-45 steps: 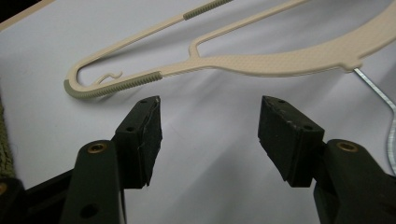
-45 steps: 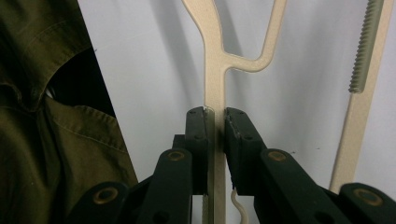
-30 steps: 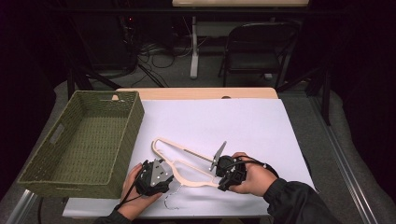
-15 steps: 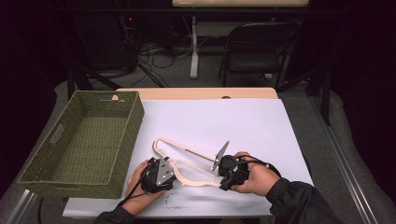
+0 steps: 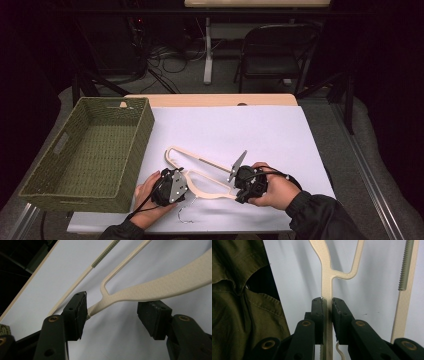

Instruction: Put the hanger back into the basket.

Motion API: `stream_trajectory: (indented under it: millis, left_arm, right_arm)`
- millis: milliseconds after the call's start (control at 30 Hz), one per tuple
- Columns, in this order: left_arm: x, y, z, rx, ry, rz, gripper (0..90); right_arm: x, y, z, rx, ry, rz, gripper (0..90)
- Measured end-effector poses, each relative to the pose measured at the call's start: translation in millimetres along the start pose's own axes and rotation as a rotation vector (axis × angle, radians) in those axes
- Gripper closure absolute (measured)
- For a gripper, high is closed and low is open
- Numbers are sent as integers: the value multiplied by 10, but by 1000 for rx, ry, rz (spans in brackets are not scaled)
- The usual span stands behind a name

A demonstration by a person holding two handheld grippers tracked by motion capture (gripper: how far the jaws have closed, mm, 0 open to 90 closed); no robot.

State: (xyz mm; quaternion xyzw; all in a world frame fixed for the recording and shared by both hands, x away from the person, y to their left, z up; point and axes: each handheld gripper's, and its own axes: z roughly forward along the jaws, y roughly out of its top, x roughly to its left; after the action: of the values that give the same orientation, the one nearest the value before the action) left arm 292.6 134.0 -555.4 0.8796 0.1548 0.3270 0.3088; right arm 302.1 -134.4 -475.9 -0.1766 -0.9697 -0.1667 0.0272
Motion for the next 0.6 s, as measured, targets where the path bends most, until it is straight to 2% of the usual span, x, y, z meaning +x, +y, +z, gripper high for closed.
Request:
stream_trajectory:
  millis: [33,67,100,167,300,333,400,467,500,600]
  left_arm:
    - [0,0,4,-1,1,2,416]
    - [-2,2,16,-7,7,28,417]
    - [-2,2,16,-7,7,28,418]
    - [-9,5,35,-16,11,72,438]
    - [-2,6,68,-18,-11,79,466]
    - [-1,7,80,-21,-14,84,476]
    - [5,10,107,-23,-20,88,478]
    - [7,11,130,-25,-21,92,478]
    - [9,13,144,-26,-20,93,478]
    - [5,24,169,-38,-28,109,488]
  right_arm:
    - [0,0,0,0,0,0,799]
    - [-5,-2,-2,8,1,-4,799]
    - [-5,-2,-2,8,1,-4,799]
    - [-4,-7,13,-4,-2,0,799]
    - [-3,-6,6,6,1,-1,799]
    - [-2,-13,15,-12,-1,-1,799]
    - [-4,-15,14,-13,-1,-2,799]
    - [-4,-12,3,3,-11,-5,799]
    - [-10,-21,25,-32,18,0,799]
    - [1,-13,13,-14,0,-6,799]
